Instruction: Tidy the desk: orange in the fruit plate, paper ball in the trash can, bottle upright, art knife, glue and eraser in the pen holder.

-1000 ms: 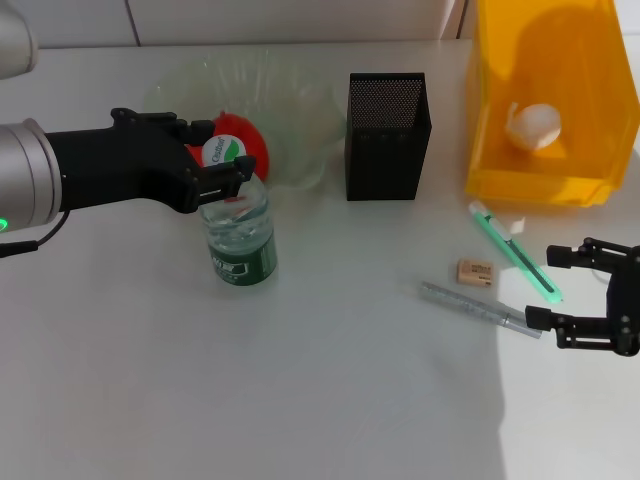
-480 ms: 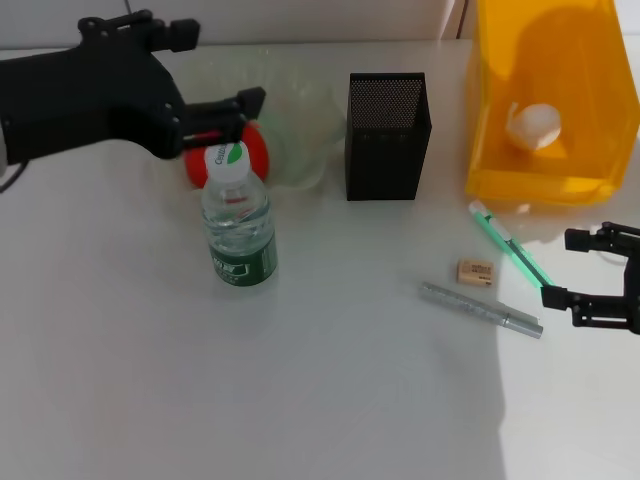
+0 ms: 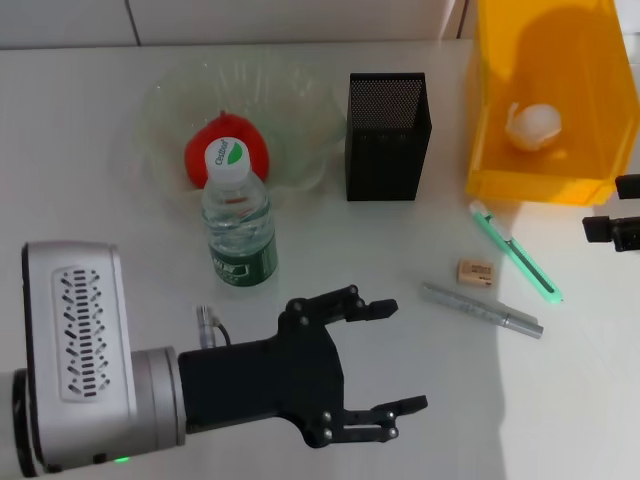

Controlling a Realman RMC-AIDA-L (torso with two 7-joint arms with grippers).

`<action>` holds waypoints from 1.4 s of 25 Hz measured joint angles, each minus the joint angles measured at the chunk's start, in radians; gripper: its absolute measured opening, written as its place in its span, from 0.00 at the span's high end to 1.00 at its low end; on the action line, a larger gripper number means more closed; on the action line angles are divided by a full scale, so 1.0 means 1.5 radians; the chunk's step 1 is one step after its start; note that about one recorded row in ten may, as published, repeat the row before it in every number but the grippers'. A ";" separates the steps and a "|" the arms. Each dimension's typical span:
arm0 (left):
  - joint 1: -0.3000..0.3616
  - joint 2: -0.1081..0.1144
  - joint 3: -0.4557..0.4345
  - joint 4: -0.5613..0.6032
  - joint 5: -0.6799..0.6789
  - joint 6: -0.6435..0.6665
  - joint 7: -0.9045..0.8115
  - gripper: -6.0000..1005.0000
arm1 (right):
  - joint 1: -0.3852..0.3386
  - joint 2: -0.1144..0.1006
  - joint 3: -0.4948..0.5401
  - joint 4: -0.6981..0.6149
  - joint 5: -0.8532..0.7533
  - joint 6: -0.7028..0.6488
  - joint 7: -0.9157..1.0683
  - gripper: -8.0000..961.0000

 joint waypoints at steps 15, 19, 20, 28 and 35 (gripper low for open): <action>-0.092 0.001 -0.013 -0.349 -0.242 0.141 0.271 0.19 | 0.158 0.004 -0.254 0.036 -0.279 0.062 0.358 0.13; -0.093 0.003 -0.013 -0.354 -0.241 0.144 0.272 0.19 | 0.163 0.005 -0.268 0.068 -0.280 0.104 0.382 0.13; -0.093 0.003 -0.013 -0.354 -0.241 0.144 0.272 0.19 | 0.164 0.006 -0.272 0.075 -0.280 0.116 0.391 0.13; -0.112 0.004 -0.012 -0.386 -0.240 0.146 0.269 0.19 | 0.171 0.006 -0.283 0.113 -0.280 0.168 0.437 0.13; -0.109 0.004 -0.008 -0.388 -0.238 0.151 0.272 0.19 | 0.184 0.006 -0.289 0.159 -0.280 0.185 0.457 0.13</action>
